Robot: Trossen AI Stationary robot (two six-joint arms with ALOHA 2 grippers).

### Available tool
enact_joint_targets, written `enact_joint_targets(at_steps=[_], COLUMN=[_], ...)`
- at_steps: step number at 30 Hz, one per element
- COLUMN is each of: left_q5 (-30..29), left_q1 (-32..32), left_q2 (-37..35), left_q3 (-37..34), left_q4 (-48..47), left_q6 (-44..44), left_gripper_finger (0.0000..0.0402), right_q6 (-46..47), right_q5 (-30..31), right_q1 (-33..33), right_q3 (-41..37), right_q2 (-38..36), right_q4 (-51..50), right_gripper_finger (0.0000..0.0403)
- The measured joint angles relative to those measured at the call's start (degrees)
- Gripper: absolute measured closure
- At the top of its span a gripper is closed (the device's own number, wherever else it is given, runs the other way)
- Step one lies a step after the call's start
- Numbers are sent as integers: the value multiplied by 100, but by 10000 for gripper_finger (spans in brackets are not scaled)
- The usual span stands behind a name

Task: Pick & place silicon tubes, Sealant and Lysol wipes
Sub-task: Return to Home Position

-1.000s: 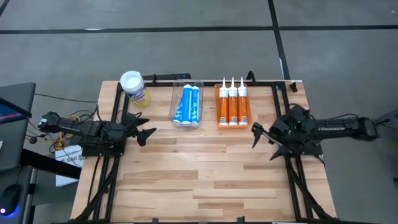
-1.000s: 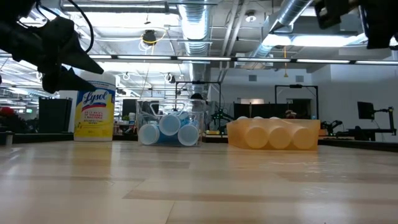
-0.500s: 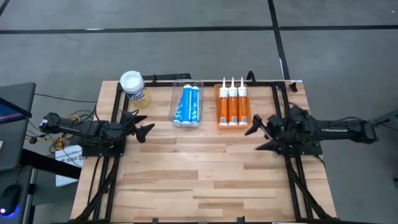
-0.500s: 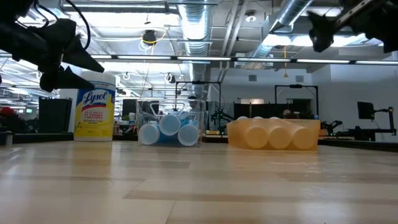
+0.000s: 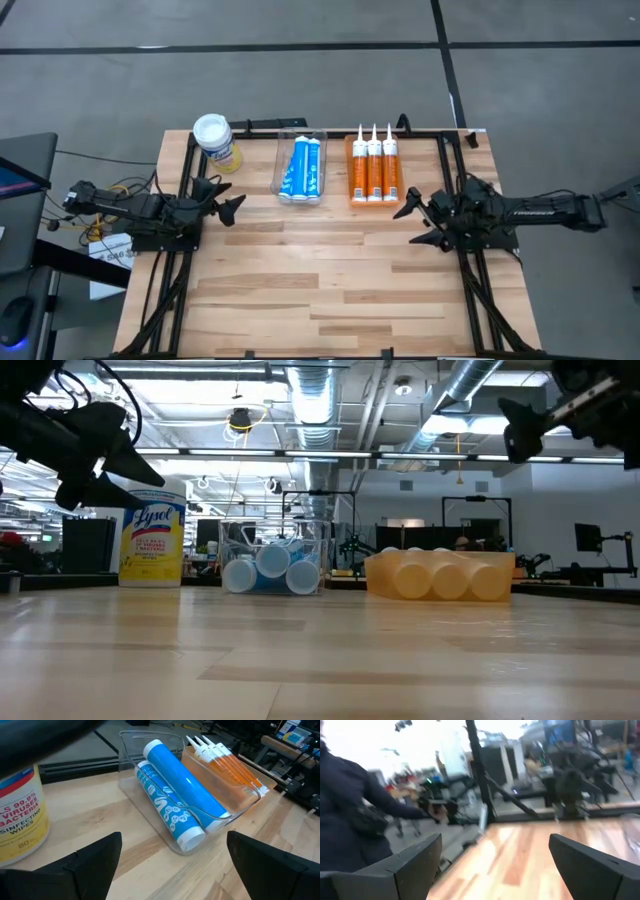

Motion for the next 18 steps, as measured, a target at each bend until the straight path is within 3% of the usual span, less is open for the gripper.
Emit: enact_joint_targets(at_steps=[4,8,18], left_q5=[-4,-55,-36], left_q1=[0,0,0], left_q2=[0,0,0], left_q3=[0,0,0], left_q4=[-12,-27,-397], left_q6=[123,179,-170], left_gripper_finger=[46,46,46], right_q6=[476,994,992], right_q5=[-120,1,29], right_q1=[-230,-587,-895], right_q3=[-625,-618,-618], right_q2=[-183,-344,-346], right_q4=[1055,530,378], right_gripper_finger=[44,44,44])
